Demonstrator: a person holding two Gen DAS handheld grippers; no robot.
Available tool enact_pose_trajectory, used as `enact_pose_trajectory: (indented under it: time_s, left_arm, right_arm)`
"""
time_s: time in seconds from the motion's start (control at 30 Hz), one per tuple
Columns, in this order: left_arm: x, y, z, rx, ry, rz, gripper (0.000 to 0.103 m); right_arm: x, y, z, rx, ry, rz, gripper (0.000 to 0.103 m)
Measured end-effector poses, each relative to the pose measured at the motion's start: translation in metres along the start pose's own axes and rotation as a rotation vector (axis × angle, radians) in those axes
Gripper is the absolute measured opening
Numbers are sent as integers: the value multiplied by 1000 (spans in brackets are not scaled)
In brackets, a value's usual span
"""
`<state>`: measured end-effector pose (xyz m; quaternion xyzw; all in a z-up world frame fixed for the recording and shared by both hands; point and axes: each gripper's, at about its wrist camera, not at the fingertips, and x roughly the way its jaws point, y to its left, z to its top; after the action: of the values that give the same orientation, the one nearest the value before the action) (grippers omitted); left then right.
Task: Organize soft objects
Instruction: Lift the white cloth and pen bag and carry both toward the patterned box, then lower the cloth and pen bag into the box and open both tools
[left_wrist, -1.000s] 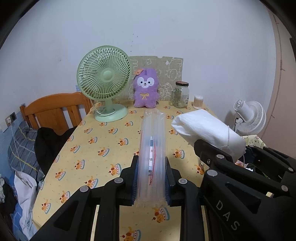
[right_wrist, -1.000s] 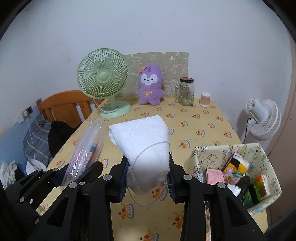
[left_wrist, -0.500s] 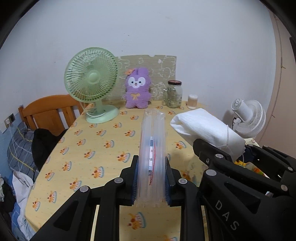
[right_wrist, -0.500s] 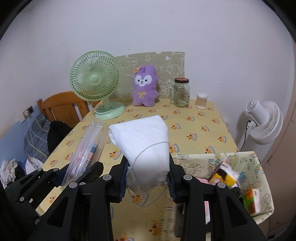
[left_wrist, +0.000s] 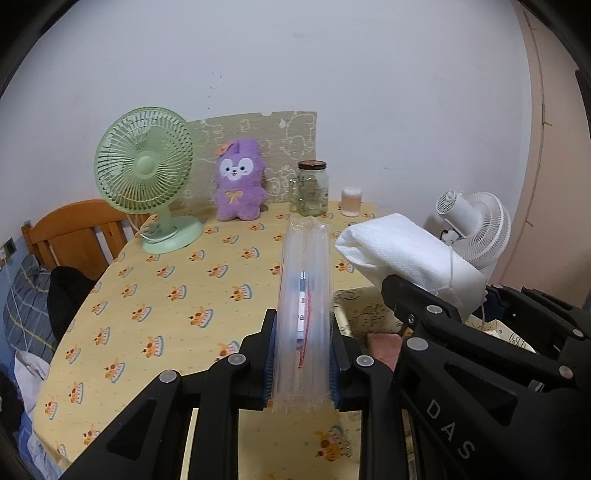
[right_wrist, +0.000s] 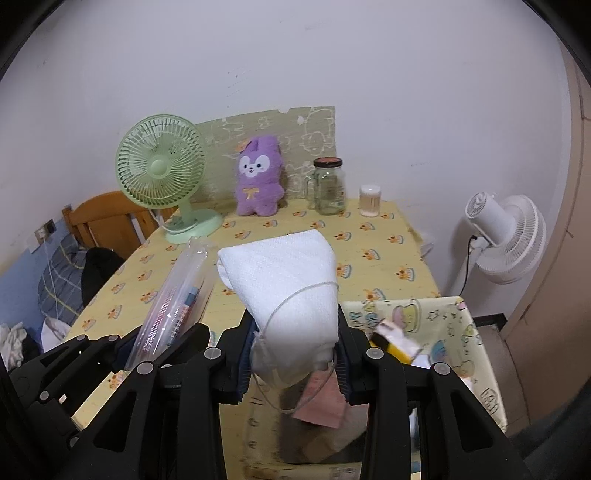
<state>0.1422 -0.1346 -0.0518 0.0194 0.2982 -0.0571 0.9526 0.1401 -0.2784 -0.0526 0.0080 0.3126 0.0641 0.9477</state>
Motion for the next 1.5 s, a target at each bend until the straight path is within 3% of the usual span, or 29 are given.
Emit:
enact_pose_trajectory:
  time_s: [0.43,0.6,1.3,1.5]
  left_arm:
    - [16,-3,-1,-31,37,48,22]
    - [24,-6,-2,-31,74,32,23]
    - [26,-69,-9,63,82,-76,24]
    - [28,-78,-8,86,81,-97,34]
  right_arm:
    - [25,-15,0,-18,39,86,39]
    - [37,-16,0,-11,75,100,39]
    - [11,-75,-23,79,71,-35,44]
    - [8,-84,-26,107,66,-57,63]
